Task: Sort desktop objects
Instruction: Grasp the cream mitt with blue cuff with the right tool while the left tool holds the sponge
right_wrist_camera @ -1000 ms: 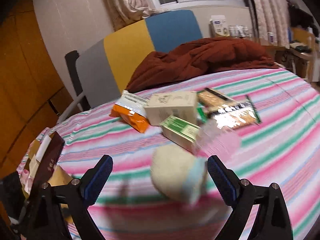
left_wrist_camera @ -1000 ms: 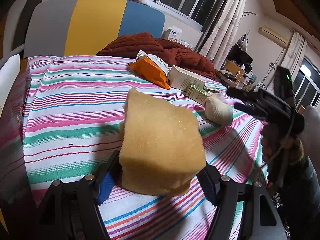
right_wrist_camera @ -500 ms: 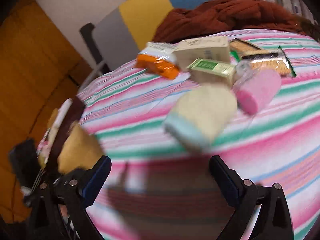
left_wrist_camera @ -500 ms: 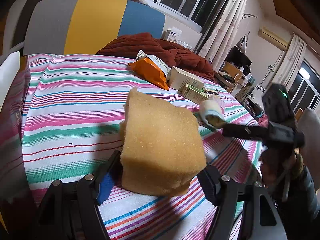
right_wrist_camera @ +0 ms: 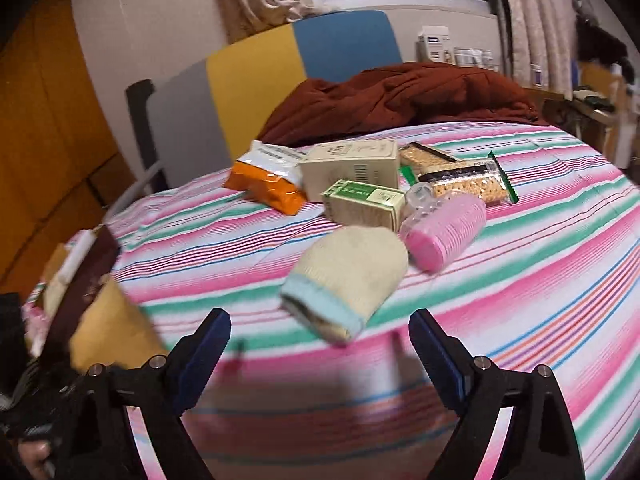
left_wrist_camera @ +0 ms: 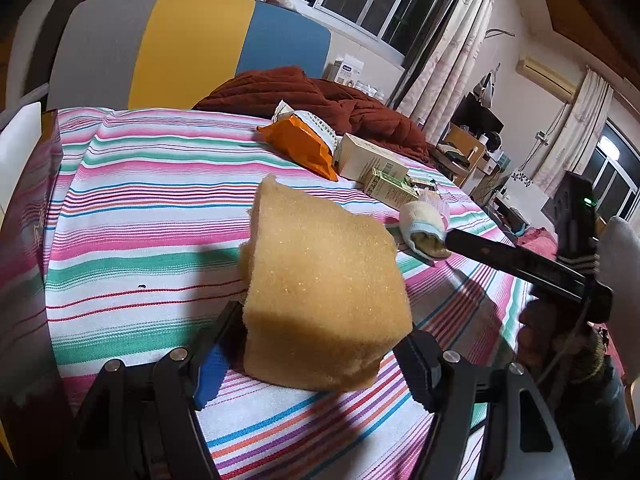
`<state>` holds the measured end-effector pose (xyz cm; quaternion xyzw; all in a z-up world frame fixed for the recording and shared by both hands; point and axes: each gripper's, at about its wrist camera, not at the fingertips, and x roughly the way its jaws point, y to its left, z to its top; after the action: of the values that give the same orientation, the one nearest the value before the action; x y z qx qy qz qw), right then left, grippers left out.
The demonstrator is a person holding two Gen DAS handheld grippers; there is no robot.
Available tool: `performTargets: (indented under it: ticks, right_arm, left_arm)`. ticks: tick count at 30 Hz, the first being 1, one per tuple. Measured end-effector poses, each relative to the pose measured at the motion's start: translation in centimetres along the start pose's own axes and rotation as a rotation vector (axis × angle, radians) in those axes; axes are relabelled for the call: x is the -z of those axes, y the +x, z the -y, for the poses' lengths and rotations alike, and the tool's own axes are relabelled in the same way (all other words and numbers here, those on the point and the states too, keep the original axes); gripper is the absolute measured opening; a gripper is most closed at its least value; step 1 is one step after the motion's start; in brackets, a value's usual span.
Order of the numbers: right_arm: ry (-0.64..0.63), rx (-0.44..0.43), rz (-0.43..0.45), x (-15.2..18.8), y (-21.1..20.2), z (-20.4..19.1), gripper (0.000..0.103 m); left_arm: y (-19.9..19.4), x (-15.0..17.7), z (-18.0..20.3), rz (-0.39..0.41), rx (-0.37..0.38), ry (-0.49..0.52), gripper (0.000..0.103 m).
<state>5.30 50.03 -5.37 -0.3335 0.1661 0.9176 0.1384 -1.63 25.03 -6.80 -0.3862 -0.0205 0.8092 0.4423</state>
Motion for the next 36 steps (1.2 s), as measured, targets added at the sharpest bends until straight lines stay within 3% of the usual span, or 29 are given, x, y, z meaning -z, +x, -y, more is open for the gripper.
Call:
performTargets:
  ticks: [8,9,10,11,14,19,23,27,36]
  right_arm:
    - [0.062,0.112,-0.029,-1.6,2.1,-0.2,0.09]
    - [0.056,0.123,-0.032,-1.6,2.3,-0.4,0.088]
    - [0.049,0.132,-0.038,-1.6,2.5,-0.5,0.077]
    - [0.048,0.14,-0.04,-1.6,2.6,-0.4,0.073]
    - [0.046,0.158,-0.045,-1.4,2.8,-0.3,0.07]
    - [0.035,0.138,-0.032,-1.2,2.1,-0.1,0.062]
    - [0.004,0.065,-0.015,-0.2,0.7,-0.5,0.061]
    - [-0.062,0.049,-0.014,1.4,0.0,-1.5,0.06]
    - [0.008,-0.011,-0.022,1.9,0.4,-0.4,0.067]
  left_arm:
    - [-0.1,0.1,-0.1,0.003,0.008,-0.008,0.073]
    - [-0.1,0.1,-0.1,0.003,0.007,-0.007,0.073]
    - [-0.1,0.1,-0.1,0.003,0.005,-0.006,0.073]
    - [-0.1,0.1,0.0,0.003,0.004,-0.005,0.073]
    - [-0.1,0.1,0.0,0.004,0.004,-0.005,0.073]
    - [-0.1,0.0,-0.2,0.003,0.008,-0.007,0.073]
    - [0.0,0.0,0.0,0.002,0.005,-0.004,0.073]
    - [0.0,0.0,0.1,0.001,-0.002,0.001,0.073]
    - [-0.2,0.1,0.4,0.013,-0.026,0.017,0.074]
